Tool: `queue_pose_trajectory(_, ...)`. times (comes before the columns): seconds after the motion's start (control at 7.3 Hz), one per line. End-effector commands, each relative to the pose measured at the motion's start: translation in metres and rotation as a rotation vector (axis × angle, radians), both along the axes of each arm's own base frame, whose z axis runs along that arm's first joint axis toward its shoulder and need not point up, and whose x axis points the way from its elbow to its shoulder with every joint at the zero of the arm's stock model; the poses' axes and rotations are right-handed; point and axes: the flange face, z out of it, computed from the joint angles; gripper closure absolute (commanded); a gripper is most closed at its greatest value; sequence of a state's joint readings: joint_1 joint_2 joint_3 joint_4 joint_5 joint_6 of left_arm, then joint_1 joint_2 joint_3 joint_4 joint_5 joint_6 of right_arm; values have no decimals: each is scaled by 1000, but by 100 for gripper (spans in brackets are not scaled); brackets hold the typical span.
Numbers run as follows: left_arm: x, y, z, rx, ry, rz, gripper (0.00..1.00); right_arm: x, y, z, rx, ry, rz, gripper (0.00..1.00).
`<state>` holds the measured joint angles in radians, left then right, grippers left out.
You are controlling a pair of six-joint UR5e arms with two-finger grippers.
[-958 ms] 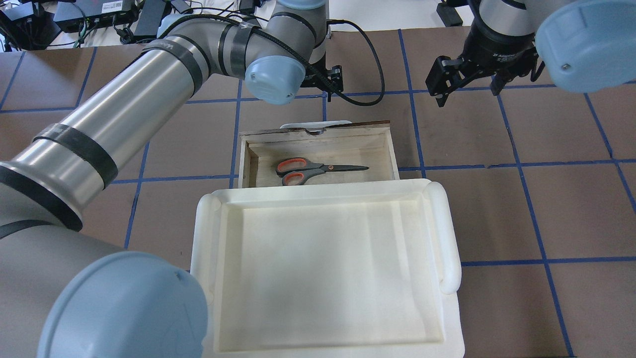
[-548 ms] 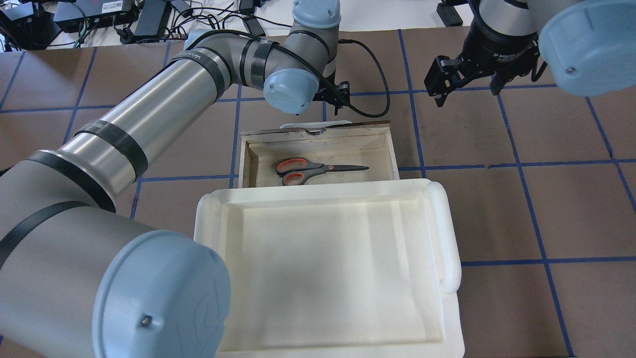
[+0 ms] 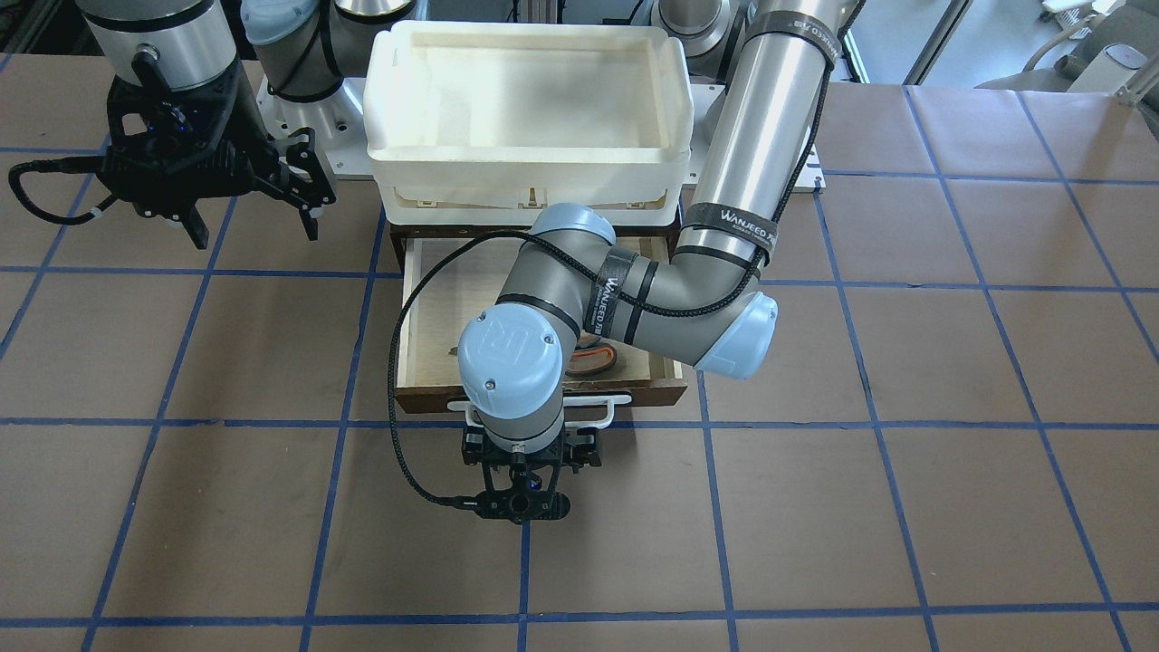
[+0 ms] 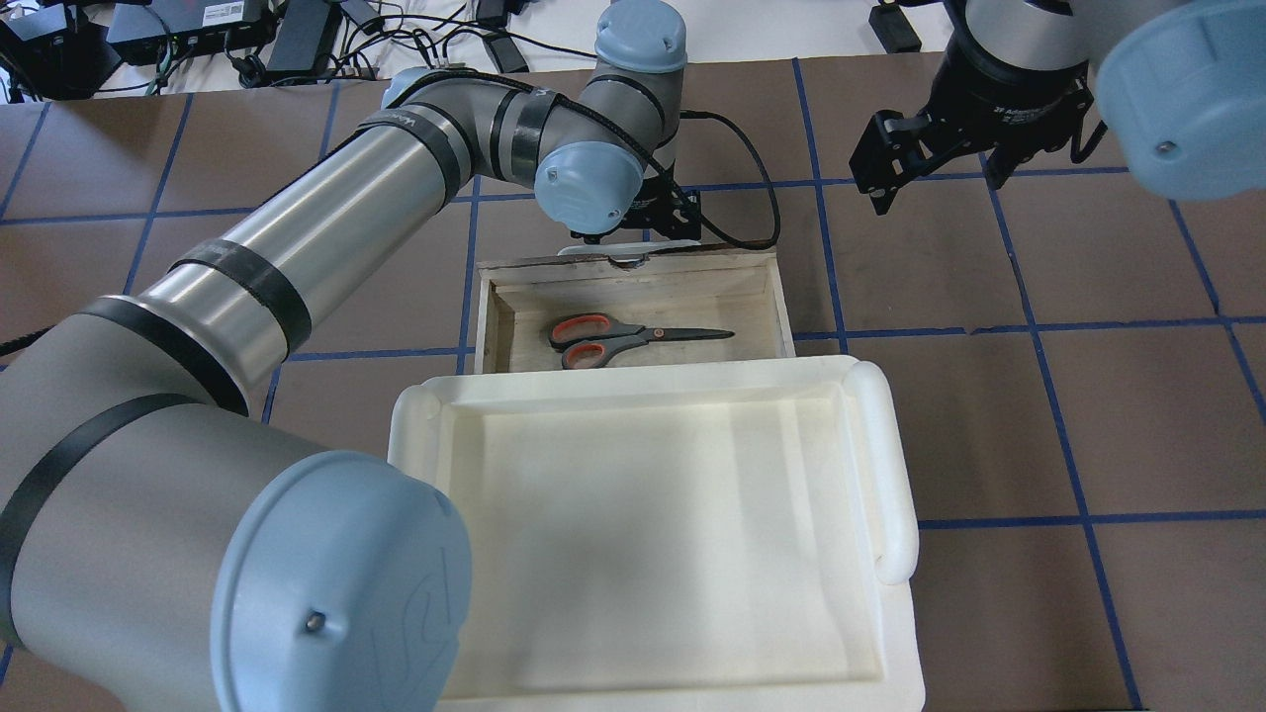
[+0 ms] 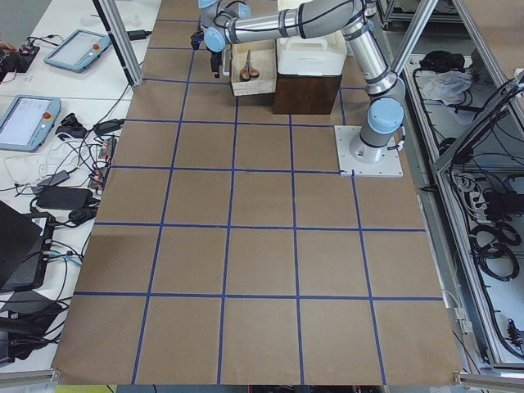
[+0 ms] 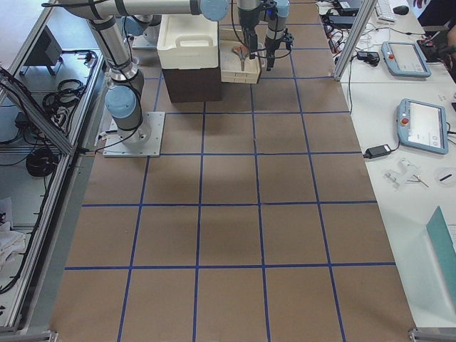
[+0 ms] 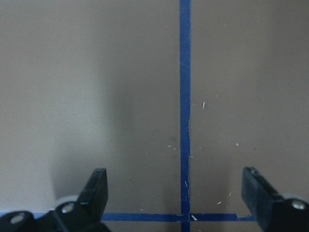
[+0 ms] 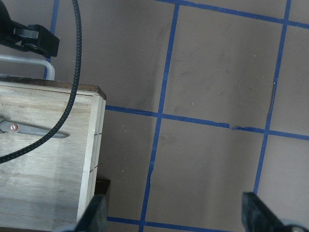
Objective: Put scissors in drawer and close it
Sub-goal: 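Reach the left gripper over the drawer's far edge near the handle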
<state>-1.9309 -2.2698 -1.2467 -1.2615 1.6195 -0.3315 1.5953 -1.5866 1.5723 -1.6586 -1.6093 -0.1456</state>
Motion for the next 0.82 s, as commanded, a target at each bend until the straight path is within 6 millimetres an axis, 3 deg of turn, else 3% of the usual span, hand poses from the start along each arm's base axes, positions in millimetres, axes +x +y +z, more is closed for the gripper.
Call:
queue_pose_trajectory(0.0,-1,7,3,44,4,0,0,2,5,6,-8,-18,2,0)
queue_pose_trajectory(0.68,-3,22,24,51,5,-9,0,6,7,5,1,-65,19,0)
